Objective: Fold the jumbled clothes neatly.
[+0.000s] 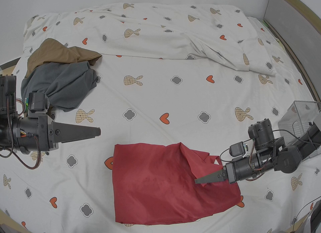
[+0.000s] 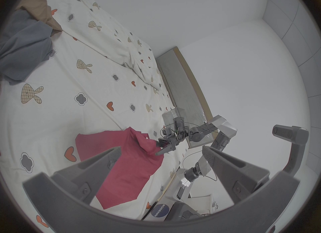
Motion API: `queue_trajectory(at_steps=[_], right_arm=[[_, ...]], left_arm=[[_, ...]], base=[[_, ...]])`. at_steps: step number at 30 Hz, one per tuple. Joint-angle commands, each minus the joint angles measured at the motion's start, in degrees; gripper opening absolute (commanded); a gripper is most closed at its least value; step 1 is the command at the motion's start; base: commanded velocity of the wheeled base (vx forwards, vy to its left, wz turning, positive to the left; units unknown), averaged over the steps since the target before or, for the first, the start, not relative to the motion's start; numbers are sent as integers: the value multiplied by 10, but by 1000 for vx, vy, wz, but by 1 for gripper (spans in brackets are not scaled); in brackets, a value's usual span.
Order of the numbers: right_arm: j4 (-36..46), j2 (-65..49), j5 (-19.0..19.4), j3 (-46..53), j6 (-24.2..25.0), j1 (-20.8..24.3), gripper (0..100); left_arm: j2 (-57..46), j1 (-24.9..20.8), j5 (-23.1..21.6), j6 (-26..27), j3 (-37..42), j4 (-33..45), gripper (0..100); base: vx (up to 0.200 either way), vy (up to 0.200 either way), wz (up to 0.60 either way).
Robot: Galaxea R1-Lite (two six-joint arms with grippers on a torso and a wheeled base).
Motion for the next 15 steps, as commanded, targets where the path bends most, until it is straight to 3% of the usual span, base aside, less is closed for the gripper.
queue_trajectory(at_steps=[1,8,15], right_arm=[[-1,24,-6,-51,30,-5,100],[0,16,-13,-100,74,-39,100],[5,-59,-13,-68,76,-68,100]], left_arm=[[-2,-1,0,1,2,-1,100],[0,-2,-1,1,4,-1,100],[6,-3,-1,1,5,-1,100]], base=[[0,0,0],[0,0,0],[0,0,0]])
